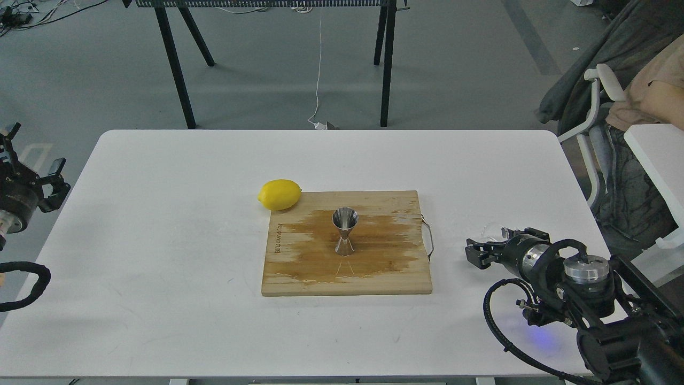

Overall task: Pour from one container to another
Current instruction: 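Reach the right gripper to the small clear glass cup and grasp it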

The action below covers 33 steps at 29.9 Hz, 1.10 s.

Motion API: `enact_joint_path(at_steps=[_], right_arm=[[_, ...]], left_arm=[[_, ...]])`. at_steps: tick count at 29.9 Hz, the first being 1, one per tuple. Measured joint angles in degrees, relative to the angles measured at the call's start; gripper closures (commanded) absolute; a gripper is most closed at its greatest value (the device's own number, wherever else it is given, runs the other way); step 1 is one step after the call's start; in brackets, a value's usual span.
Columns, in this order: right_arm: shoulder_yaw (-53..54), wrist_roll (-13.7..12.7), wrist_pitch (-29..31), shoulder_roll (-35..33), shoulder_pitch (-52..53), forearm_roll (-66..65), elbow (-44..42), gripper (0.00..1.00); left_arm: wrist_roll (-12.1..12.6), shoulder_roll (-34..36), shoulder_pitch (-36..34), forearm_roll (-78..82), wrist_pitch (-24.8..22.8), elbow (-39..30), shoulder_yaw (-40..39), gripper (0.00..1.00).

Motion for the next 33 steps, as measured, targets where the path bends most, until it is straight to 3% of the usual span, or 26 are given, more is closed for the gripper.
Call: enact_joint_path(at_steps=[14, 22, 33], right_arm=[[0.0, 0.0, 0.0, 0.06, -0.17, -1.18, 0.0, 0.46], [0.0, -0.06, 0.0, 0.04, -0.22, -1.21, 0.0, 0.53], [0.03, 0.24, 0.01, -0.04, -0.54, -2.0, 1.04, 0.55]], left_arm=[[0.0, -0.05, 0.09, 0.0, 0.0, 0.84, 0.0, 0.05], [0.01, -0.14, 0.1, 0.0, 0.0, 1.31, 0.0, 0.05], [0.02, -0.16, 0.1, 0.0, 0.0, 1.32, 0.0, 0.05]])
